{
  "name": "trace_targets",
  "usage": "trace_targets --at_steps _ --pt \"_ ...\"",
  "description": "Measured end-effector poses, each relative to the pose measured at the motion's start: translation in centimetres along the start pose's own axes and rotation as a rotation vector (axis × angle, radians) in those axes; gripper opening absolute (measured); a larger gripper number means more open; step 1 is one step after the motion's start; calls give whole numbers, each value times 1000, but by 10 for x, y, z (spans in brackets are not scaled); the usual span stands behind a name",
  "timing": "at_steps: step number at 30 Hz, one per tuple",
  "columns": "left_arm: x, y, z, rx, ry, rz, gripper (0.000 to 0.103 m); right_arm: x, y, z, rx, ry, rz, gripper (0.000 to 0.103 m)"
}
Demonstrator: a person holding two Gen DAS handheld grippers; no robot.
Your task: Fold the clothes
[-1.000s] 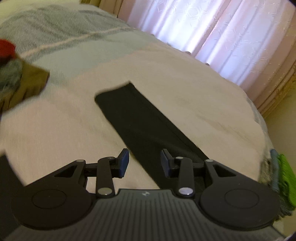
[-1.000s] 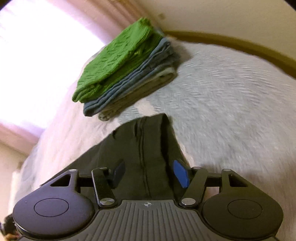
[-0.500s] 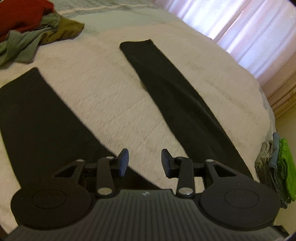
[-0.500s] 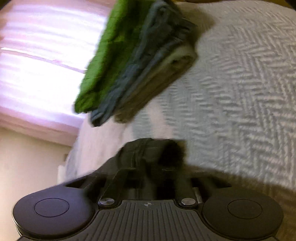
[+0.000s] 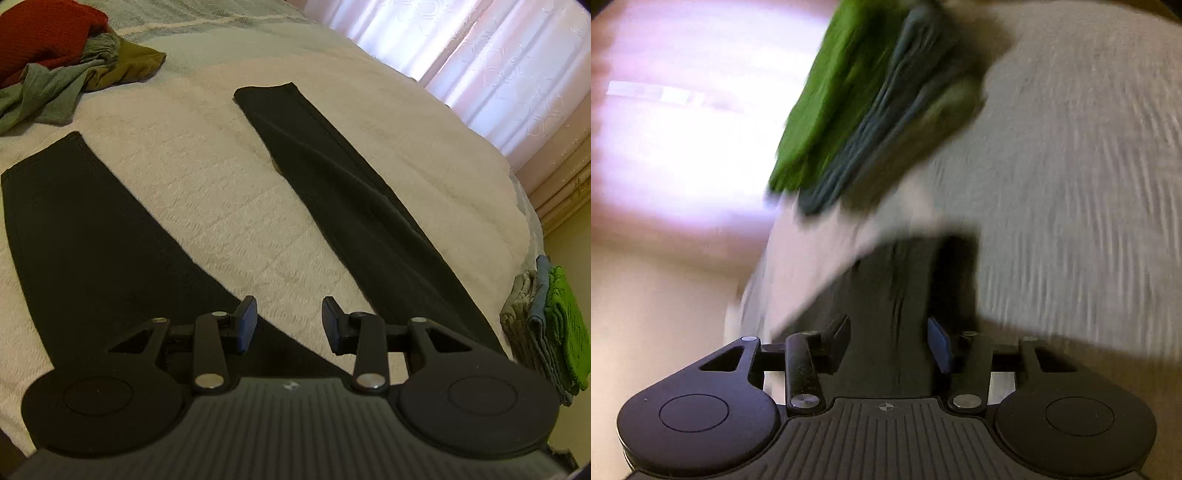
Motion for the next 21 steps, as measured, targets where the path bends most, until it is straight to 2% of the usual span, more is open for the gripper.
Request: trace_targets --at_steps 3,6,11,12,13,16,19,21 --pt "1 7 7 41 14 -1 33 14 -2 41 11 155 -19 50" --pt "1 13 13 56 27 -6 33 16 -17 70 -6 236 0 49" --pt "3 21 23 52 44 -27 33 -9 -17 74 3 204 -41 49" --pt "4 22 24 52 46 -29 33 -15 -15 73 11 195 -37 41" --pt "5 22 25 50 47 -31 33 -22 -14 74 29 192 -12 4" --pt "8 22 26 35 42 -32 33 -25 0 77 134 174 67 3" --pt "12 23 27 14 37 -40 33 -5 24 75 185 107 96 1" --pt "14 26 31 -3 39 -52 33 4 25 74 215 59 159 0"
Point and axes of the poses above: each gripper's, at about its wrist camera, not at the fingertips, and x roughly against the way its jaws point, y to its left, z to its underside, the point moved 7 cm from there along -x, roughly the way its jaws point, and after that the axes turned 4 degrees about -y, right-handed, at the moved point
